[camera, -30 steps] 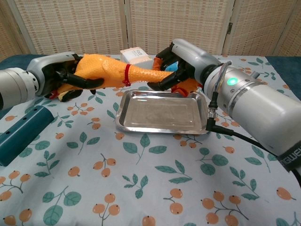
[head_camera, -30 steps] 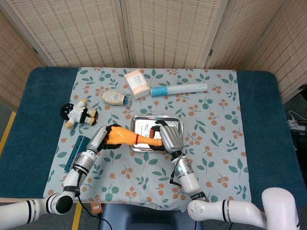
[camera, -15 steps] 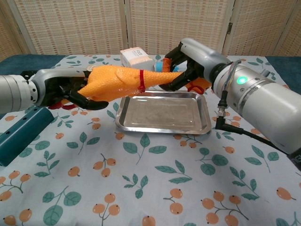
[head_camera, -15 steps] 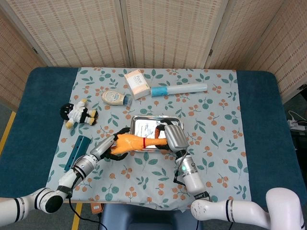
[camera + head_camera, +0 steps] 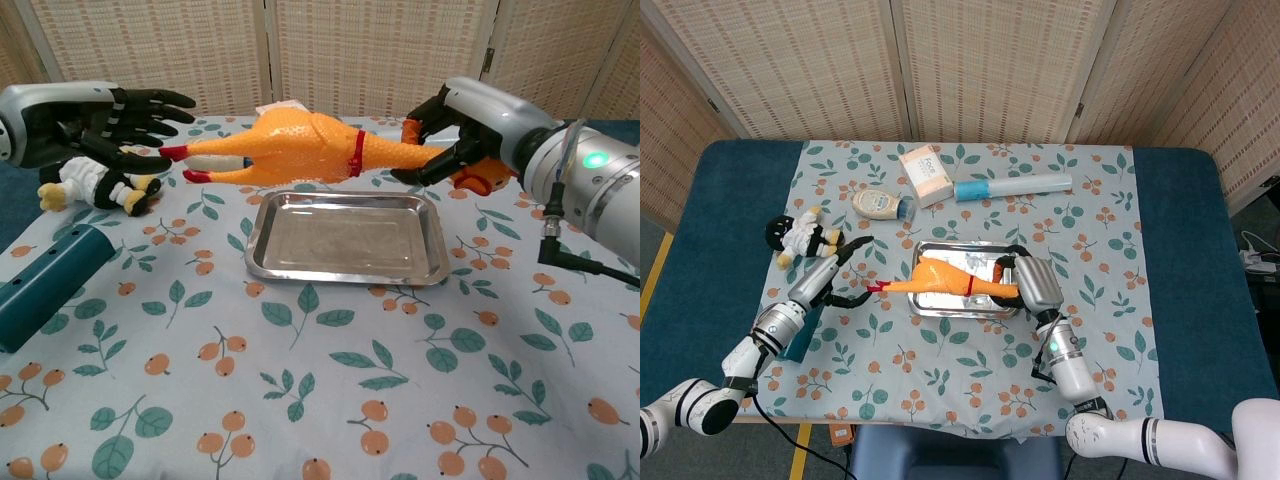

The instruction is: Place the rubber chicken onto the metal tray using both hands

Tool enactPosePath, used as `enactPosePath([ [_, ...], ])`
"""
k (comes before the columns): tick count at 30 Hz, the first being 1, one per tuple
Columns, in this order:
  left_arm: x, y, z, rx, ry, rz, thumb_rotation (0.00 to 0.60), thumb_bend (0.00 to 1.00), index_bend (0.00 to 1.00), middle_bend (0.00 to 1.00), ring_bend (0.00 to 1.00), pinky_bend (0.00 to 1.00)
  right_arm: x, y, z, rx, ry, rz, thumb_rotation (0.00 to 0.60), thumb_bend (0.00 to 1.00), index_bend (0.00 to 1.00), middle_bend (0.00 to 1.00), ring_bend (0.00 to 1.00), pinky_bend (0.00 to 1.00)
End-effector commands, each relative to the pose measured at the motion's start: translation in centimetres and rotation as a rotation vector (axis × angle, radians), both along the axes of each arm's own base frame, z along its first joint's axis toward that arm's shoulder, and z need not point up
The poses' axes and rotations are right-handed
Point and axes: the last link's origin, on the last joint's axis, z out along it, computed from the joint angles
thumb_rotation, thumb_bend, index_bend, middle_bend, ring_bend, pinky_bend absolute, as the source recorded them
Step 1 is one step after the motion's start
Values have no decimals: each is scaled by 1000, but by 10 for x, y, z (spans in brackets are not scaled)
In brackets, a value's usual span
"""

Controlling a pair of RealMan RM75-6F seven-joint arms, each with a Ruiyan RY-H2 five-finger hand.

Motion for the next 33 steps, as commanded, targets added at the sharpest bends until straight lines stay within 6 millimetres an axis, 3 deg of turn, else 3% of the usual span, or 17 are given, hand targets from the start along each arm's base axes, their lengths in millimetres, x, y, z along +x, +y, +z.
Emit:
enactPosePath([
  [1, -9, 4, 13, 47, 18, -1, 600, 349, 0, 0, 0, 0, -8, -3, 1, -13, 14, -12, 600, 288, 931, 548, 600, 727],
  [9, -40, 9, 39, 165, 110, 24, 600, 340, 0, 0, 0, 0, -29, -23, -21, -37, 18, -76, 600, 288, 932, 549, 600, 727],
  [18, -50, 9, 33, 138, 127, 36, 600, 340, 0, 0, 0, 0, -33, -32, -68, 4, 16, -74, 600, 288, 931, 548, 600, 711],
  [22, -49, 9, 29, 118, 138, 18, 600, 340, 0, 0, 0, 0, -38, -34, -79, 15, 62, -62, 600, 287, 871, 548, 567, 635],
  [25, -49, 8, 28, 110, 150, 5, 600, 349, 0, 0, 0, 0, -44, -35, -80, 20, 111, -41, 600, 283, 716, 472, 456, 529],
  [27, -49, 8, 28, 105, 159, 1, 600, 360, 0, 0, 0, 0, -45, -35, -79, 22, 137, -27, 600, 282, 547, 357, 346, 441],
  [33, -50, 9, 26, 97, 161, 4, 600, 364, 0, 0, 0, 0, -45, -35, -69, 36, 190, 6, 600, 280, 137, 125, 130, 303],
])
